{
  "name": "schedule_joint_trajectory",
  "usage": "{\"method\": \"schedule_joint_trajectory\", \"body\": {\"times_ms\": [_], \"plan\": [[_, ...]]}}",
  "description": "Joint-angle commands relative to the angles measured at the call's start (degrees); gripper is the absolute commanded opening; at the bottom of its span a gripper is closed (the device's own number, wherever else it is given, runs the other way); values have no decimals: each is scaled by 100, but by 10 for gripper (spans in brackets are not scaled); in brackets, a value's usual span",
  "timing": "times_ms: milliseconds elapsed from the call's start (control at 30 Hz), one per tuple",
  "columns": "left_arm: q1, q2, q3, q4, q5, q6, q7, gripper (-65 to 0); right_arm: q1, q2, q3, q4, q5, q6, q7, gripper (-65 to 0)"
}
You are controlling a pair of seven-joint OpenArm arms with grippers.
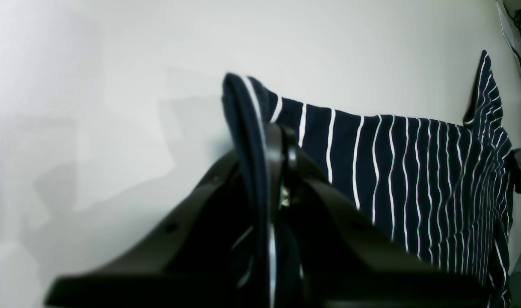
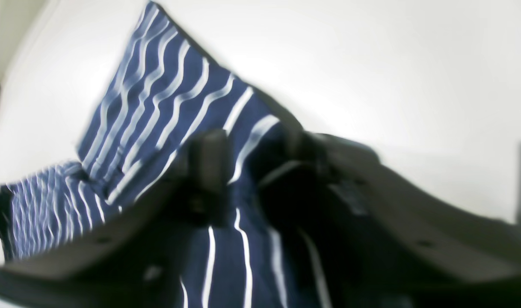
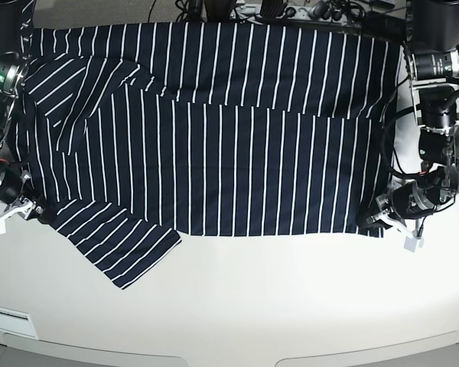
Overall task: Fold the T-shirt properly
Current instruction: 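Move both grippers to the hem corners and grasp them, then lift the hem and fold it over toward the shoulder edge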
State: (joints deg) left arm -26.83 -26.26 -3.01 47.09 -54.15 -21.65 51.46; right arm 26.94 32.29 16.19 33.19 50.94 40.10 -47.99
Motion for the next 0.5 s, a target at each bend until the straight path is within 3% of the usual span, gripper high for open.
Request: {"method": "schedule_joint_trajectory", "body": {"times_ms": [0,33,67,167,367,467], "plan": [[11,-66,31,-28,455,160,299,-650,101,111,-7,175,-35,-10,-96,-530],[9,-68,31,-28,457,79,299,-650,101,116,-7,297,-35,-10,-149,-617],[9,-72,31,-28,455,-15,302,-650,101,125,-7,415,-35,-10,-186,-650],[-55,-72,31,-24,439,-203,304,-650,98,155,-13,756,15,-10,-214,-650],[-544,-74,31,-22,249,-949,337,-650,13,234,-538,1672,160,-10,-229,-650],[-863,-76,31,-22,-160,-1294,688,-650,-127,319,-863,2365,179,-10,-223,-650]]}}
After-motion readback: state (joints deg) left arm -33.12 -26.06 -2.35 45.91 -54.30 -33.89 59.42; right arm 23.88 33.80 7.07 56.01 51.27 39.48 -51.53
